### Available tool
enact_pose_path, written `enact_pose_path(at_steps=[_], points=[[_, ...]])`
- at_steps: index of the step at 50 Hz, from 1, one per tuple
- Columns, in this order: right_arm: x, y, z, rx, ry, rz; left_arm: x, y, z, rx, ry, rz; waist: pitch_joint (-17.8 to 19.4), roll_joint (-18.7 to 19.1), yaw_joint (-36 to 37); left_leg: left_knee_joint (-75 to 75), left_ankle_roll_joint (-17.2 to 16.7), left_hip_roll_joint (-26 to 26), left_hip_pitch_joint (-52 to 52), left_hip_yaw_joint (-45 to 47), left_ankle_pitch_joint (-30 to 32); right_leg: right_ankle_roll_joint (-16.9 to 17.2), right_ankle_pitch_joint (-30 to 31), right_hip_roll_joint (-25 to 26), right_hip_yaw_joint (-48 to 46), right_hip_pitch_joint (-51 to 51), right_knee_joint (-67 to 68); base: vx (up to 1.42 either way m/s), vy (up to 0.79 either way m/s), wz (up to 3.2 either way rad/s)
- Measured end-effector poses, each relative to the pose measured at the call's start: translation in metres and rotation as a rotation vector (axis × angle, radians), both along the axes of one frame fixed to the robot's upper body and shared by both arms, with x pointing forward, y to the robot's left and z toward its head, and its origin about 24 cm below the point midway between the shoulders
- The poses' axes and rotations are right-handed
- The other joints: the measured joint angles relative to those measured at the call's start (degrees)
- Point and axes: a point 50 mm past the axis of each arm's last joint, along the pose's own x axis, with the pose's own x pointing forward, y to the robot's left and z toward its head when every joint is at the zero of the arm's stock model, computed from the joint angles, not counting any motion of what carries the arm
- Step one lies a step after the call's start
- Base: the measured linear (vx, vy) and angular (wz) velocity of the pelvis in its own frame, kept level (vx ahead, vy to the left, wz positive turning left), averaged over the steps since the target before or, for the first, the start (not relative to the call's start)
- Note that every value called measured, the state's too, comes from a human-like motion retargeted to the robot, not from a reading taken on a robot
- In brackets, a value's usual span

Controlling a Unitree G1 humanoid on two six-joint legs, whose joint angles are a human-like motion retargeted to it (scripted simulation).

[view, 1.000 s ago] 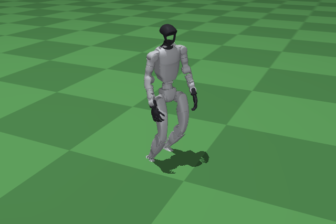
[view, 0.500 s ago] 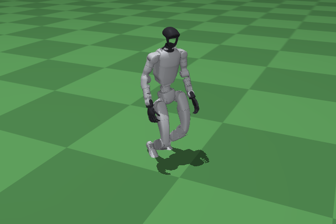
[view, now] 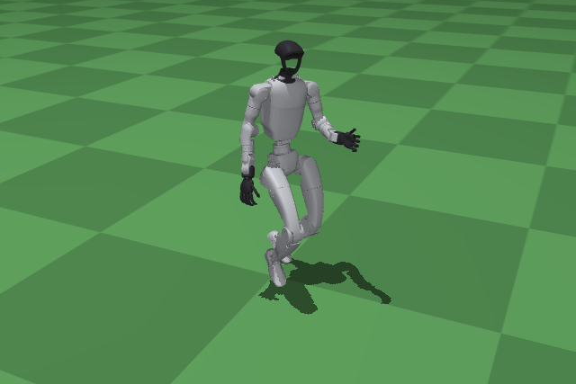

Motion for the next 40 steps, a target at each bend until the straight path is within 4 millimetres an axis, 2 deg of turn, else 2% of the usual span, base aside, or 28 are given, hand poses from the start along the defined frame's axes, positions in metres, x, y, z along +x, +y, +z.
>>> enact_pose_path(at_steps=[2, 3, 5, 7, 9, 11, 12, 13, 15, 17, 20, 22, 24, 26, 28, 30, 33, 35, 38, 40], points=[[-0.012, -0.003, -0.001, 0.012, -0.005, -0.088, -0.001, -0.019, 0.008, -0.015, -0.038, -0.108, -1.1, 2.8, -0.1, 9.7, 0.6, 6.5, -3.1, 1.0, 4.6, 1.4, 2.3, 1.8, -2.3, -0.1, -5.1, 0.75, -0.31, 0.38], [-0.013, -0.005, 0.0, 0.015, -0.025, -0.125, -0.002, -0.025, 0.002, -0.005, -0.009, -0.151, -1.8, 4.1, 0.3, 15.4, 2.1, 10.2, -5.5, 1.6, 5.6, 1.7, 3.1, 2.7, -3.7, 0.2, -7.3, 0.7, -0.34, 0.3], [-0.002, -0.011, 0.007, 0.006, -0.097, -0.168, -0.005, -0.026, -0.032, 0.057, 0.151, -0.182, -2.7, 5.7, 1.5, 27.5, 6.8, 16.9, -10.9, 2.6, 4.2, 0.0, 0.9, 3.1, -6.3, 1.7, -9.8, 0.65, -0.37, 0.14], [0.019, -0.018, 0.017, -0.023, -0.199, -0.162, -0.024, -0.008, -0.092, 0.169, 0.44, -0.135, -2.9, 5.8, 3.2, 38.6, 11.5, 20.7, -16.7, 2.7, -1.1, -4.4, -7.7, 2.6, -8.0, 3.1, -8.5, 0.56, -0.37, -0.16], [0.046, -0.026, 0.032, -0.062, -0.315, -0.129, -0.069, 0.016, -0.158, 0.272, 0.798, -0.075, -2.7, 5.8, 4.7, 46.5, 14.7, 21.9, -24.1, 2.5, -7.7, -9.1, -18.4, 2.0, -9.5, 3.3, -5.1, 0.48, -0.32, -0.33], [0.076, -0.037, 0.053, -0.116, -0.442, -0.075, -0.14, 0.039, -0.211, 0.343, 1.174, -0.038, -2.5, 5.8, 5.5, 49.2, 16.4, 21.5, -32.2, 2.8, -13.8, -12.9, -26.3, 1.5, -10.6, 2.7, -0.7, 0.42, -0.24, -0.5], [0.092, -0.043, 0.066, -0.151, -0.509, -0.046, -0.18, 0.049, -0.227, 0.37, 1.344, -0.031, -2.4, 5.8, 5.7, 48.8, 16.7, 20.9, -36.1, 3.0, -16.7, -14.4, -29.5, 1.5, -11.0, 2.1, 1.6, 0.4, -0.19, -0.63], [0.108, -0.05, 0.082, -0.195, -0.581, -0.016, -0.219, 0.057, -0.237, 0.395, 1.49, -0.031, -2.3, 5.9, 5.8, 47.1, 16.8, 20.2, -39.5, 3.2, -19.2, -15.6, -32.6, 2.0, -11.3, 1.5, 3.6, 0.39, -0.17, -0.63], [0.136, -0.065, 0.115, -0.296, -0.712, 0.031, -0.286, 0.071, -0.242, 0.444, 1.711, -0.054, -2.1, 6.2, 6.2, 41.9, 16.9, 19.2, -44.3, 3.3, -23.6, -17.6, -38.1, 3.6, -11.9, 0.4, 6.3, 0.38, -0.15, -0.56], [0.152, -0.075, 0.139, -0.378, -0.79, 0.056, -0.33, 0.078, -0.238, 0.46, 1.817, -0.094, -2.5, 6.4, 6.9, 35.3, 16.9, 18.1, -46.0, 4.2, -25.1, -18.6, -41.0, 4.8, -12.0, 0.2, 5.5, 0.37, -0.09, -0.29], [0.162, -0.072, 0.148, -0.406, -0.811, 0.11, -0.365, 0.079, -0.233, 0.439, 1.874, -0.153, -3.6, 5.9, 8.2, 25.4, 16.9, 15.7, -44.4, 6.8, -22.5, -17.5, -40.5, 6.8, -11.0, 2.0, -1.9, 0.34, -0.02, -0.07], [0.16, -0.059, 0.137, -0.364, -0.77, 0.159, -0.37, 0.074, -0.232, 0.404, 1.87, -0.184, -4.9, 5.3, 9.0, 18.7, 16.4, 13.1, -42.0, 8.2, -19.5, -15.3, -38.7, 8.9, -8.9, 4.1, -9.1, 0.3, 0.0, -0.01], [0.153, -0.042, 0.12, -0.294, -0.706, 0.206, -0.365, 0.069, -0.234, 0.368, 1.843, -0.221, -6.7, 4.7, 9.9, 12.1, 13.8, 11.0, -38.6, 8.6, -17.0, -13.0, -36.2, 11.0, -6.6, 6.2, -16.1, 0.24, -0.06, -0.11], [0.144, -0.025, 0.103, -0.211, -0.639, 0.242, -0.353, 0.066, -0.237, 0.343, 1.797, -0.253, -8.8, 4.3, 10.5, 6.1, 11.7, 9.9, -34.5, 9.3, -15.6, -10.9, -32.4, 11.8, -5.5, 7.9, -22.3, 0.17, -0.06, -0.28], [0.135, -0.008, 0.089, -0.126, -0.583, 0.27, -0.333, 0.066, -0.239, 0.348, 1.732, -0.273, -10.7, 4.0, 10.8, 1.6, 10.3, 9.2, -29.9, 9.7, -15.4, -8.8, -28.0, 12.3, -4.8, 9.0, -26.8, 0.09, -0.04, -0.38], [0.128, 0.007, 0.078, -0.058, -0.545, 0.285, -0.304, 0.069, -0.239, 0.368, 1.65, -0.256, -12.0, 4.1, 10.5, -0.3, 9.9, 9.2, -25.2, 9.7, -16.2, -8.0, -26.3, 12.9, -4.2, 9.9, -29.1, 0.0, -0.02, -0.34], [0.119, 0.021, 0.067, -0.001, -0.503, 0.283, -0.241, 0.076, -0.233, 0.412, 1.456, -0.172, -12.8, 5.1, 8.5, 0.6, 10.1, 11.0, -18.7, 9.6, -20.2, -8.9, -29.9, 14.2, -3.8, 9.9, -29.2, -0.11, 0.01, -0.17], [0.114, 0.025, 0.061, 0.001, -0.481, 0.282, -0.185, 0.08, -0.219, 0.446, 1.274, -0.106, -12.8, 6.0, 6.7, 1.5, 9.5, 12.4, -14.9, 9.5, -23.7, -10.1, -34.1, 14.9, -3.9, 9.4, -28.3, -0.18, 0.06, 0.05], [0.115, 0.025, 0.06, -0.039, -0.485, 0.281, -0.085, 0.075, -0.172, 0.484, 0.929, -0.031, -10.0, 7.6, 3.9, -0.1, 7.4, 13.1, -9.4, 8.9, -26.6, -11.2, -37.3, 14.9, -4.9, 9.4, -27.5, -0.22, 0.1, 0.19], [0.115, 0.021, 0.059, -0.067, -0.49, 0.26, -0.032, 0.061, -0.134, 0.493, 0.719, -0.024, -8.6, 8.4, 2.2, -3.9, 5.6, 11.8, -6.9, 8.1, -27.0, -10.9, -36.9, 14.6, -5.1, 9.1, -28.3, -0.27, 0.13, 0.18]])
